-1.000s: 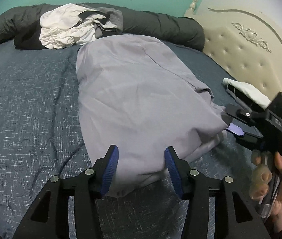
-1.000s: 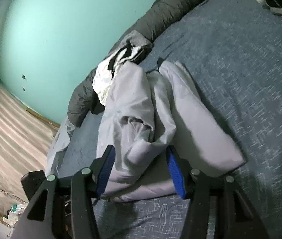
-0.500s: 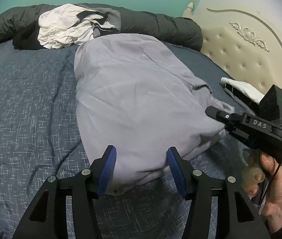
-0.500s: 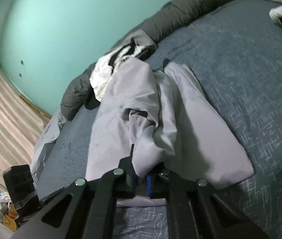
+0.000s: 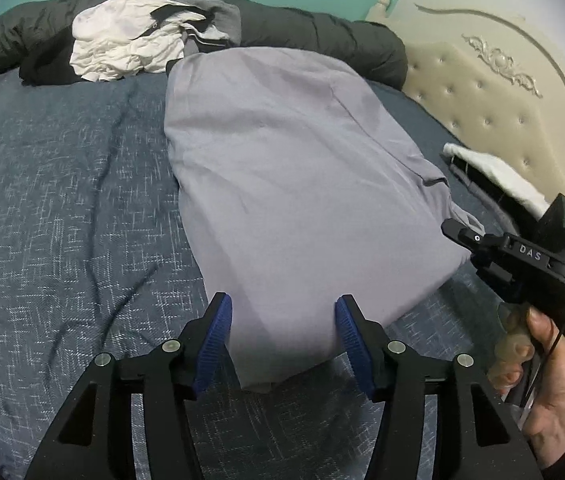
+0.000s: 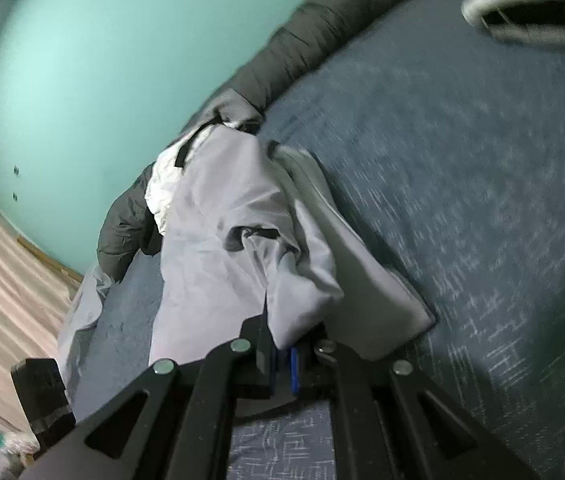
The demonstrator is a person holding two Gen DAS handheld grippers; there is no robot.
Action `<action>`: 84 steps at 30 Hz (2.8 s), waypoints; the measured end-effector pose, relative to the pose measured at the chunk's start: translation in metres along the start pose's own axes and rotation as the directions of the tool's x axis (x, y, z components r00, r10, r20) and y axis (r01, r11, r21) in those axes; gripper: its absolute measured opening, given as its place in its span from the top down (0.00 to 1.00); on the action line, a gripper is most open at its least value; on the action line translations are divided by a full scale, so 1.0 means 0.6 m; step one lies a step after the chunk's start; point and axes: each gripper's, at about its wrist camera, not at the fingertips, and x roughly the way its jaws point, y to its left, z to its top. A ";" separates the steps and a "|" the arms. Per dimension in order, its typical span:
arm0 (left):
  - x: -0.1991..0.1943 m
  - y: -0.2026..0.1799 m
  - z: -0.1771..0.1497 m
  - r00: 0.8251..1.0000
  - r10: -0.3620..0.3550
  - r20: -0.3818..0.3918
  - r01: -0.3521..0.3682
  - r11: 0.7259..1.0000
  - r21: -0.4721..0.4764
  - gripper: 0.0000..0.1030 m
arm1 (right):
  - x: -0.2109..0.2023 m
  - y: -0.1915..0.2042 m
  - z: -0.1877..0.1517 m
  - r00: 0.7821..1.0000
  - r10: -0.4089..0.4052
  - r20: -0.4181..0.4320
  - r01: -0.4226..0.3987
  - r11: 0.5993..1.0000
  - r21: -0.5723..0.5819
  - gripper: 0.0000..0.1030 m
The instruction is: Fold clothes
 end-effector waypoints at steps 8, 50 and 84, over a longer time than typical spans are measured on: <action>0.006 -0.010 -0.003 1.000 0.016 -0.011 -0.015 0.999 0.031 0.40 | -0.024 -0.019 0.015 0.999 -0.040 0.013 0.039 0.997 0.064 0.80; 0.007 -0.021 -0.005 0.999 0.030 -0.032 -0.029 0.998 0.057 0.36 | 0.024 -0.027 0.038 0.977 -0.207 -0.046 0.201 0.974 -0.105 1.00; -0.017 0.050 0.030 1.000 -0.015 -0.025 0.013 0.996 -0.087 0.36 | 0.218 0.142 0.323 0.972 -0.118 -0.203 0.025 0.912 -0.410 0.48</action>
